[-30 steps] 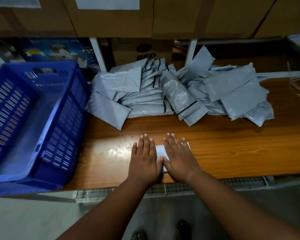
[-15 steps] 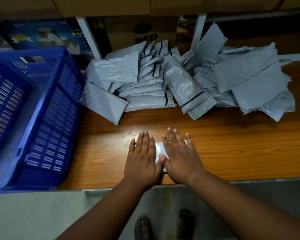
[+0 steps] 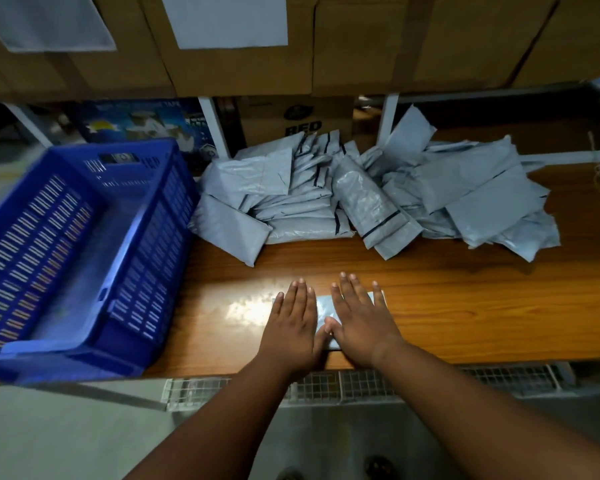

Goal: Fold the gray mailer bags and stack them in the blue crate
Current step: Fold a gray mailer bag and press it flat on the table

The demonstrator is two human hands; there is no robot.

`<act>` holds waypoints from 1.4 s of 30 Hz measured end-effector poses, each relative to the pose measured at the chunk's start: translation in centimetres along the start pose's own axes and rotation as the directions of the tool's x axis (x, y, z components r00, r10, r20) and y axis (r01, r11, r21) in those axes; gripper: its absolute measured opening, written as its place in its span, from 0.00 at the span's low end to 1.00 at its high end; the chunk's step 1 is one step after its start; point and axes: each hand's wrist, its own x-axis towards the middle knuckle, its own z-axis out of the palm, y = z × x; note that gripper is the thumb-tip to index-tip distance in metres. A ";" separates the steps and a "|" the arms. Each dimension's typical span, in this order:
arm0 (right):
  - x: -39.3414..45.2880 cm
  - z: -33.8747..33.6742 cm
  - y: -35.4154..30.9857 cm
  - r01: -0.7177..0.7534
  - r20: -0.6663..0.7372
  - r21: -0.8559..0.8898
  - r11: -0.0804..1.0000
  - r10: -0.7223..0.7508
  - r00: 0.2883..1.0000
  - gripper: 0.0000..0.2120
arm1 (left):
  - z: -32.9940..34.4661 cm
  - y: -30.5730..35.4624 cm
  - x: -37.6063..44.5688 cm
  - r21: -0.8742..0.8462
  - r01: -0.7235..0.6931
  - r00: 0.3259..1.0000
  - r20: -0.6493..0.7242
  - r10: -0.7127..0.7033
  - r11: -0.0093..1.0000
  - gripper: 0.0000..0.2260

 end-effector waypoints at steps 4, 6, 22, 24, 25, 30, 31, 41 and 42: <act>-0.2 -0.5 -1.4 0.015 -0.061 -0.016 1.000 -0.016 0.998 0.35 | 0.3 -1.4 -2.1 -0.016 0.030 0.994 -0.107 -0.032 0.999 0.35; -0.4 -0.4 -2.7 0.060 -0.078 -0.003 0.998 -0.060 0.995 0.35 | 0.5 -1.6 -2.6 -0.027 0.029 0.993 -0.116 -0.032 0.999 0.35; -0.2 1.7 -3.6 0.069 -0.076 0.031 0.997 -0.067 0.995 0.35 | 1.8 -1.1 -2.2 -0.024 0.025 0.992 -0.121 -0.027 0.999 0.32; -0.3 1.5 -3.6 0.073 -0.067 0.031 0.997 -0.071 0.995 0.35 | 1.8 -1.1 -2.2 -0.022 0.020 0.992 -0.123 -0.023 1.000 0.32; -0.3 1.4 -3.6 0.075 -0.064 0.035 0.997 -0.073 0.995 0.35 | 1.8 -1.1 -2.2 -0.022 0.019 0.993 -0.119 -0.021 1.000 0.32; -0.7 0.6 -2.6 0.101 -0.039 0.073 0.992 -0.098 0.994 0.34 | 0.4 -0.2 -2.0 0.000 0.071 0.996 -0.049 -0.071 0.997 0.35; -1.0 0.5 -2.1 0.097 -0.053 0.055 0.994 -0.094 0.994 0.34 | -0.1 0.1 -1.9 0.014 0.073 0.997 -0.037 -0.072 0.997 0.36; -2.7 0.9 1.8 0.010 -0.063 0.010 1.000 -0.010 0.998 0.38 | 0.5 4.8 -0.1 -0.062 -0.111 0.991 -0.079 0.106 0.992 0.30; -2.8 1.1 1.9 0.010 -0.069 0.018 1.000 -0.009 0.998 0.38 | 0.7 4.8 -0.2 -0.049 -0.106 0.991 -0.083 0.102 0.993 0.30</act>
